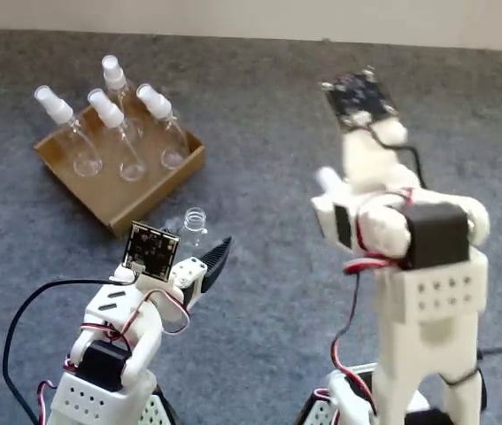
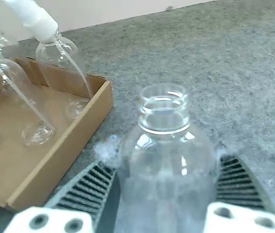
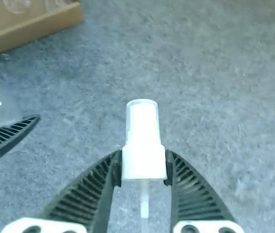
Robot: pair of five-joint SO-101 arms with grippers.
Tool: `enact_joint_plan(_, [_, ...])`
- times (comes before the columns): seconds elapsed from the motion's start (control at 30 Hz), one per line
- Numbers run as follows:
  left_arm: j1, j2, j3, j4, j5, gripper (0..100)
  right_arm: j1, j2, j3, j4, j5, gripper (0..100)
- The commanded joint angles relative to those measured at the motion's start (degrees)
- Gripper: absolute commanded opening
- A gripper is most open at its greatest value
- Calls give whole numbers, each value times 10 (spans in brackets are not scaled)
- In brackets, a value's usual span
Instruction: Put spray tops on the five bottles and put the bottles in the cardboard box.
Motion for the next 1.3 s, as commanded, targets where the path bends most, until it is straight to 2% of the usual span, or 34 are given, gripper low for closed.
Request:
enact_joint_plan(0.0, [10, -2, -5, -18, 3, 186, 27, -80, 48, 10, 5, 95])
enact_joint_plan(0.1, [10, -2, -5, -18, 3, 186, 27, -139, 140, -26, 5, 96])
enact_joint_plan(0.33, [10, -2, -4, -16, 3, 186, 27, -213, 405, -221, 6, 98])
enact_joint_plan(0.53, [8, -2, 8, -18, 3, 186, 38, -185, 560, -382, 82, 98])
enact_joint_plan(0.7, [8, -2, 10, -18, 3, 186, 84, -98, 595, -516, 84, 98])
enact_joint_plan(1.03, [6, -2, 10, -18, 3, 186, 87, 124, 593, -653, 85, 98])
enact_joint_plan(1.27, [6, -2, 10, -18, 3, 186, 84, 175, 593, -676, 90, 118])
